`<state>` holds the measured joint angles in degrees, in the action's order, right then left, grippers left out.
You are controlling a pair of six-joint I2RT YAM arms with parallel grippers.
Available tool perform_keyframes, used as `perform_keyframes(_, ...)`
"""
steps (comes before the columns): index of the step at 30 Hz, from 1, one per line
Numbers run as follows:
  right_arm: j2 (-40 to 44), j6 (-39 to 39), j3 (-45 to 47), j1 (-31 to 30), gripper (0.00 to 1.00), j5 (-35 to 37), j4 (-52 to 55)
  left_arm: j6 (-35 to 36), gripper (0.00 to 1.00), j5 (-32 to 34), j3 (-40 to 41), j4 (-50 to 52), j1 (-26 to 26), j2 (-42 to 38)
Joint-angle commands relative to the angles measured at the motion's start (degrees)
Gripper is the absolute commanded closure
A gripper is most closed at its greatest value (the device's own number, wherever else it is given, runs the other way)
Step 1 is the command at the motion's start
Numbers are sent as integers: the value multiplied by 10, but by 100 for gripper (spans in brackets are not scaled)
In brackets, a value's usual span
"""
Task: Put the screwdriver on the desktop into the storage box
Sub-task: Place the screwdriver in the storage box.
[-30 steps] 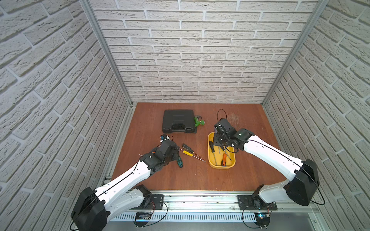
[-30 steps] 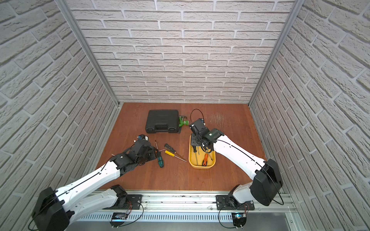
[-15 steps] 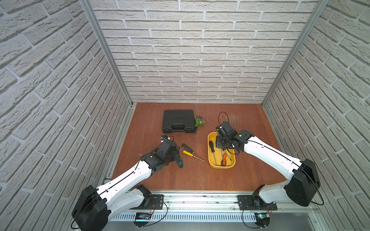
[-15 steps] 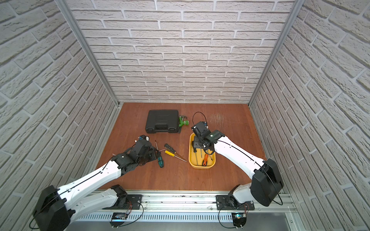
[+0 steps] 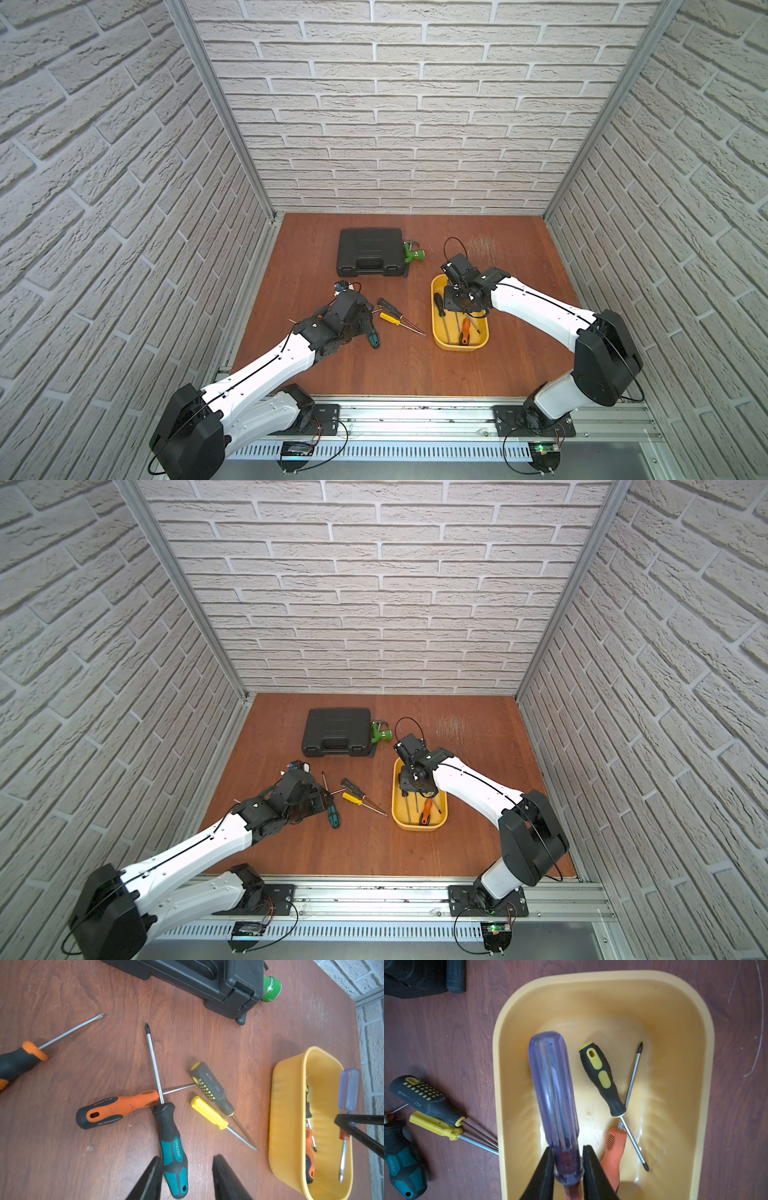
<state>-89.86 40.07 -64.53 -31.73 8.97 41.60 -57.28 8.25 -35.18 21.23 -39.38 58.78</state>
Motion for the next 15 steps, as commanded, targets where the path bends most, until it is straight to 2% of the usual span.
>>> perform_keyframes(1,-7,-6,-1,3,97,-6,-19,-1,56,0,8,-13,5,0)
perform_keyframes(15,-13,-6,8,4,89,-4,-23,-2,56,-2,11,-16,4,1)
